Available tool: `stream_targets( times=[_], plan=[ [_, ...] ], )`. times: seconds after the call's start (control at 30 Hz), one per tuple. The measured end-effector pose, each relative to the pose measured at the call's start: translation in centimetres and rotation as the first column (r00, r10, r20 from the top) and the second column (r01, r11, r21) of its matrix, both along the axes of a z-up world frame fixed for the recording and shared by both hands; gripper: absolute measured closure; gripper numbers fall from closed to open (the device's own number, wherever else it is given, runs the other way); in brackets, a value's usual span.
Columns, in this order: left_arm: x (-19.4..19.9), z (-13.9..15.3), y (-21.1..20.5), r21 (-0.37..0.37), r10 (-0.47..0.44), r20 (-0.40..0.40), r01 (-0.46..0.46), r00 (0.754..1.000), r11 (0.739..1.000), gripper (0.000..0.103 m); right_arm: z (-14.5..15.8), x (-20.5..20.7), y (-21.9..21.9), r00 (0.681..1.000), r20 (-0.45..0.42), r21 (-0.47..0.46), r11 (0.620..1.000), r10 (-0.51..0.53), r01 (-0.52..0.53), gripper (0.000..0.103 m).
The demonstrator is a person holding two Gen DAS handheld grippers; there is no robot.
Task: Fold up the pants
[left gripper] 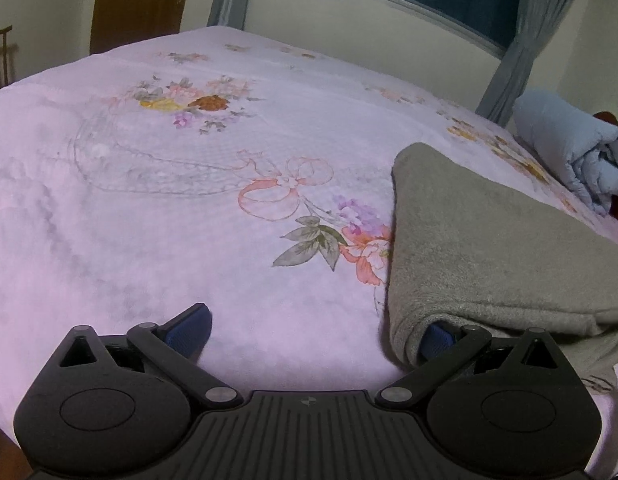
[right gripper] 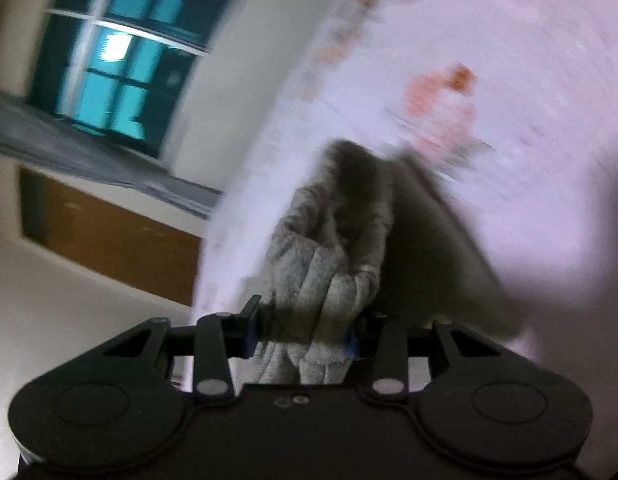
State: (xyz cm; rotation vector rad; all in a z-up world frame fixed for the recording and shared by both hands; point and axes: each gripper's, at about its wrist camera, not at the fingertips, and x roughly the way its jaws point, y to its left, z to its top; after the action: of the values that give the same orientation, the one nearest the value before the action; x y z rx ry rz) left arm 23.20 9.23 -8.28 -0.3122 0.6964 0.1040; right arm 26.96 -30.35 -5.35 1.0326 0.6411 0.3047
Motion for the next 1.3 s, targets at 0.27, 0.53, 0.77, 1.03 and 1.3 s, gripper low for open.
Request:
stream_targets(
  times=[0.27, 0.53, 0.77, 1.03, 1.3],
  plan=[
    [0.2, -0.2, -0.1, -0.006, -0.013, -0.011, 0.013, 1.000, 1.000, 0.000, -4.9, 0.0, -0.9, 0.993, -0.113, -0.021, 0.999, -0.045, 0.043, 0.072],
    [0.1, -0.3, -0.1, -0.014, -0.015, -0.009, 0.015, 1.000, 1.000, 0.000, -2.6, 0.6, -0.8, 1.000, -0.014, -0.063, 0.998, -0.010, 0.010, 0.072],
    [0.4, -0.3, -0.3, 0.005, -0.035, -0.020, 0.035, 0.999, 0.999, 0.000, -4.3, 2.5, -1.2, 0.995, -0.099, -0.077, 0.997, -0.023, 0.015, 0.072],
    [-0.8, 0.7, -2.0, 0.155, -0.101, -0.081, 0.113, 0.992, 0.981, 0.000, -4.4, 5.4, -1.3, 0.990, -0.143, -0.109, 0.994, -0.012, -0.004, 0.071],
    [-2.5, 2.0, -2.4, 0.201, -0.125, -0.040, 0.131, 0.991, 0.971, 0.000, -4.6, 5.4, -1.3, 0.991, -0.130, -0.109, 0.994, 0.018, -0.032, 0.069]
  ],
)
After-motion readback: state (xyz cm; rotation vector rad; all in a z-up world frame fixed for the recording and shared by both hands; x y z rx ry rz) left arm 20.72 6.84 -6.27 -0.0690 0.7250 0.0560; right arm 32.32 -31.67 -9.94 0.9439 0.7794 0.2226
